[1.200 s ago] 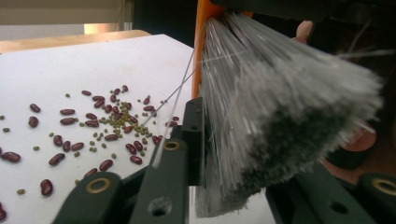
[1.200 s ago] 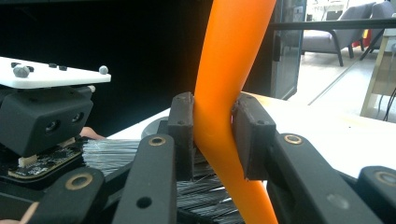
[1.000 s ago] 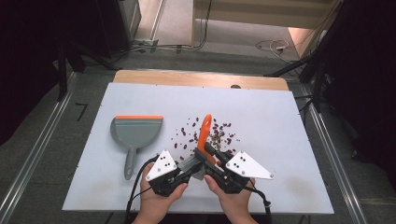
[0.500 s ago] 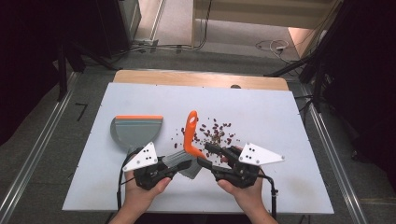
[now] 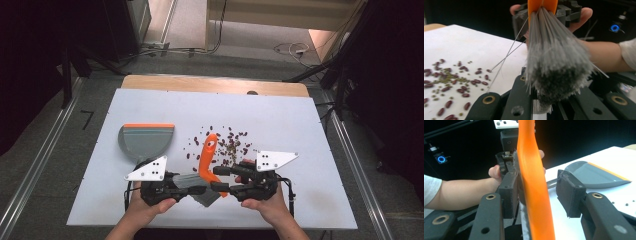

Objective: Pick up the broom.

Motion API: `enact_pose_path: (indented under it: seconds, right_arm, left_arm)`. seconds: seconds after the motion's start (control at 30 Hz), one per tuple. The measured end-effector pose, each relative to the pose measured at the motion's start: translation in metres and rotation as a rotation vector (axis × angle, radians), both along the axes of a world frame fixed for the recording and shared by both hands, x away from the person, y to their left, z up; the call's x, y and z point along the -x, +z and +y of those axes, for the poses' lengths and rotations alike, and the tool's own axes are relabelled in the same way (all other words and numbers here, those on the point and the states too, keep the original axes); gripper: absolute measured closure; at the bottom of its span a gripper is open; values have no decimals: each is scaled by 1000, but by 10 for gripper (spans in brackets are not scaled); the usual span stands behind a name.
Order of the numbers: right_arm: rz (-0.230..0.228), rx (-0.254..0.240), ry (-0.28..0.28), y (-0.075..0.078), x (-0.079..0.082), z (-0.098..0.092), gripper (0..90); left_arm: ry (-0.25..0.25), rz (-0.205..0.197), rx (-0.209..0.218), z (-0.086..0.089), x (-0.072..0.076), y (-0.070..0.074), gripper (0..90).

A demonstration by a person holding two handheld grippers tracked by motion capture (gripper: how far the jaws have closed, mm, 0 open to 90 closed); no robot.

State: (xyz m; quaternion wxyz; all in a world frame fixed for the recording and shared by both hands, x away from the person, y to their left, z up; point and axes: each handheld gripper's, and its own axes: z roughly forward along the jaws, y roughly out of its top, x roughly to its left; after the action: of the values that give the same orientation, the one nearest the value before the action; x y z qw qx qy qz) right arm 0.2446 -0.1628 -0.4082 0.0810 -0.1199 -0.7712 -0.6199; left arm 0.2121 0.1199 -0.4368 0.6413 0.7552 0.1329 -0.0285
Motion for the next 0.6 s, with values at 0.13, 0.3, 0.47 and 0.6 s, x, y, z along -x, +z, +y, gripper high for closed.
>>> enact_pose_path:
  seconds: [0.13,0.3,0.47,0.6]
  right_arm:
    - [20,-27,47,-2,1,4,515]
    - [21,-37,68,-2,4,8,555]
    - [25,-30,88,-3,6,11,634]
    - [39,-35,106,-5,5,13,675]
  left_arm:
    - [-36,6,-7,-6,1,-1,857]
    - [-61,14,-16,-11,2,-2,857]
    - [-78,21,-16,-13,2,-3,857]
    - [-84,24,-12,-12,1,-3,856]
